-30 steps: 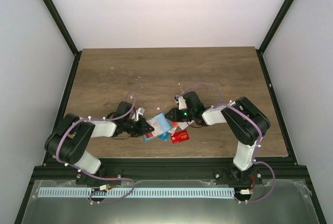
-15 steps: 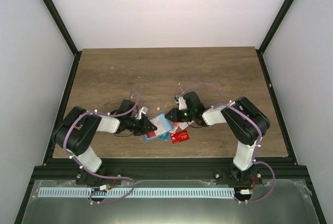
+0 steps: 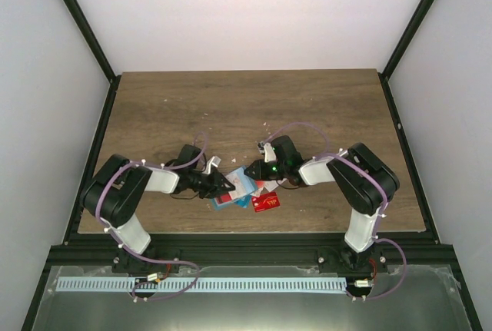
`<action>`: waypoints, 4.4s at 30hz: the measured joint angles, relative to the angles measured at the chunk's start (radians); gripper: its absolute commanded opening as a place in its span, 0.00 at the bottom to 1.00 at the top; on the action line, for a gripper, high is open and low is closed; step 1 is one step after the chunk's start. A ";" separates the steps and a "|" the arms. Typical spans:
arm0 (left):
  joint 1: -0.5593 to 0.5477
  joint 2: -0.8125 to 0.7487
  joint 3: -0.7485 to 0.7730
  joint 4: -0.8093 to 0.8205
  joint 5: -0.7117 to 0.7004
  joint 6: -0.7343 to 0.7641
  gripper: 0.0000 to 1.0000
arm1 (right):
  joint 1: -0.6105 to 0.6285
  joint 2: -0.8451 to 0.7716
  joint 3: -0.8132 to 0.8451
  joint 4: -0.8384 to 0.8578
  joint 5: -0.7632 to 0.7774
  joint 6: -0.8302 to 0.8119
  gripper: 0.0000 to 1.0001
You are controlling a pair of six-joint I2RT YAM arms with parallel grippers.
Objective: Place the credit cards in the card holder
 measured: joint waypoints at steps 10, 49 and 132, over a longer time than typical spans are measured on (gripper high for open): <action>-0.017 -0.073 0.034 -0.119 -0.047 0.072 0.68 | 0.000 -0.027 -0.021 -0.019 0.014 0.009 0.21; -0.086 -0.253 0.169 -0.666 -0.531 0.160 1.00 | 0.091 -0.211 -0.084 -0.205 0.057 0.037 0.24; -0.103 -0.150 0.243 -0.669 -0.604 0.249 0.40 | 0.149 0.063 0.093 -0.069 -0.056 0.115 0.11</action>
